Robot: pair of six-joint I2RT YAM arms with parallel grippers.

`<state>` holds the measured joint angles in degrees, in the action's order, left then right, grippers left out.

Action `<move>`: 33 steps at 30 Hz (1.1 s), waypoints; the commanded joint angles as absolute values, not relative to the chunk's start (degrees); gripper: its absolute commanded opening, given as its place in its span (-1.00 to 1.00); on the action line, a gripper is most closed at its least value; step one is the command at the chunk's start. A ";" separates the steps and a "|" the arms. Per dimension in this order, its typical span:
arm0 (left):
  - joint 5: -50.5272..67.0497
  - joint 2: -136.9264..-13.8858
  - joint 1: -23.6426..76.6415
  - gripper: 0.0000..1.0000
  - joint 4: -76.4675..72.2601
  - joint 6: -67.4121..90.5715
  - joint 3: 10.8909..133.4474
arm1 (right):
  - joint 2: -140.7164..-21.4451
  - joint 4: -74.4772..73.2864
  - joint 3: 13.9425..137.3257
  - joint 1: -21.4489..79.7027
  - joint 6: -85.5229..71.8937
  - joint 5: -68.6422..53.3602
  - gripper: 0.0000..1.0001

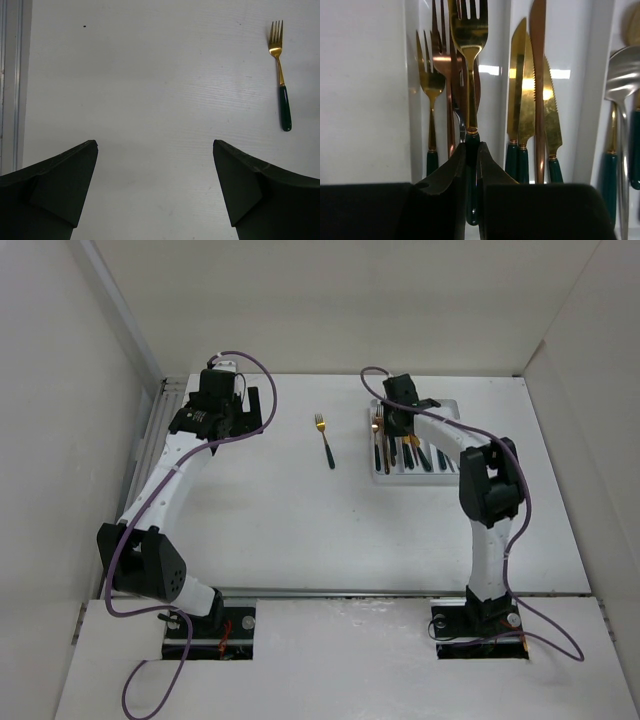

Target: Sort the eating utensils into containers

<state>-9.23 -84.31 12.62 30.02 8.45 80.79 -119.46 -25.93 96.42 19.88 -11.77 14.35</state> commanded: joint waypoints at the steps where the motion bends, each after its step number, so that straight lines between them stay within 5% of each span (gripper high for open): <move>1: -10.37 -82.27 12.30 1.00 29.27 8.70 81.65 | -119.00 -23.64 95.71 19.95 -11.87 13.71 -1.00; 5: -10.37 -82.27 12.30 1.00 29.27 8.70 81.65 | -117.52 -24.16 93.78 19.95 -12.91 14.49 -0.92; 10: -10.37 -82.27 12.30 1.00 29.27 8.70 81.65 | -114.71 -25.48 93.25 20.47 -11.78 15.73 -0.04; 13: -9.84 -82.27 12.30 1.00 29.27 8.70 81.65 | -113.03 -26.62 95.00 22.67 -8.98 15.73 0.16; 19: -9.32 -82.27 12.30 1.00 28.74 8.70 81.65 | -113.20 -25.94 100.89 30.49 -8.35 15.04 0.21; 33: -9.93 -81.12 12.30 1.00 28.74 8.70 81.12 | -136.48 -32.87 121.02 36.30 -14.59 9.67 0.21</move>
<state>-9.47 -84.01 12.62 29.82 8.45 80.77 -134.39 -29.69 117.75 35.92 -13.15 10.57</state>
